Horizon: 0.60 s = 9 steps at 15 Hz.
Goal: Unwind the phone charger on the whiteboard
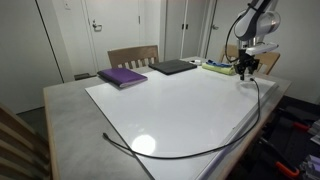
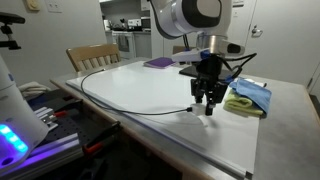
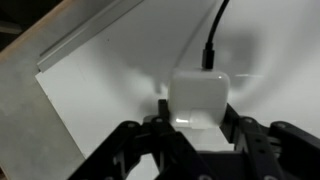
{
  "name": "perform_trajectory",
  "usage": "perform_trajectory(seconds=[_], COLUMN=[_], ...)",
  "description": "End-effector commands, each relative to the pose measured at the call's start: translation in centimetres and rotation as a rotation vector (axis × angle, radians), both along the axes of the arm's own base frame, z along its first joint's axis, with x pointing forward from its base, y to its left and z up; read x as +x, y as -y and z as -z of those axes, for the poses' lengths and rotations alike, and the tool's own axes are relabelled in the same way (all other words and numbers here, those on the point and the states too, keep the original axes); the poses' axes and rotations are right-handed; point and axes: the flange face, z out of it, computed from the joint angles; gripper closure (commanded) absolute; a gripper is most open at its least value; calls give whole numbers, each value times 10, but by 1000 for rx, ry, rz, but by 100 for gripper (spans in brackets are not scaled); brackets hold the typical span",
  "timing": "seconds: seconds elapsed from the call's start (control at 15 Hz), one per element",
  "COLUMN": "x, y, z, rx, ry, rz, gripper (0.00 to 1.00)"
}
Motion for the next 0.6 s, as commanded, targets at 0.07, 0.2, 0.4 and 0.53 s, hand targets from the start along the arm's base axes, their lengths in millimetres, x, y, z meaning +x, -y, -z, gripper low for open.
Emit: perform_trajectory(seconds=[0.07,0.2,0.4,0.53], x=[11,15,23,30], y=[9,9,7,3], z=[9,10,7,-3], rx=[-1,-8,-27,-50], ry=[-1,-11,-34,-49], rz=[63,60,47,28], gripper=[74,74,18,3])
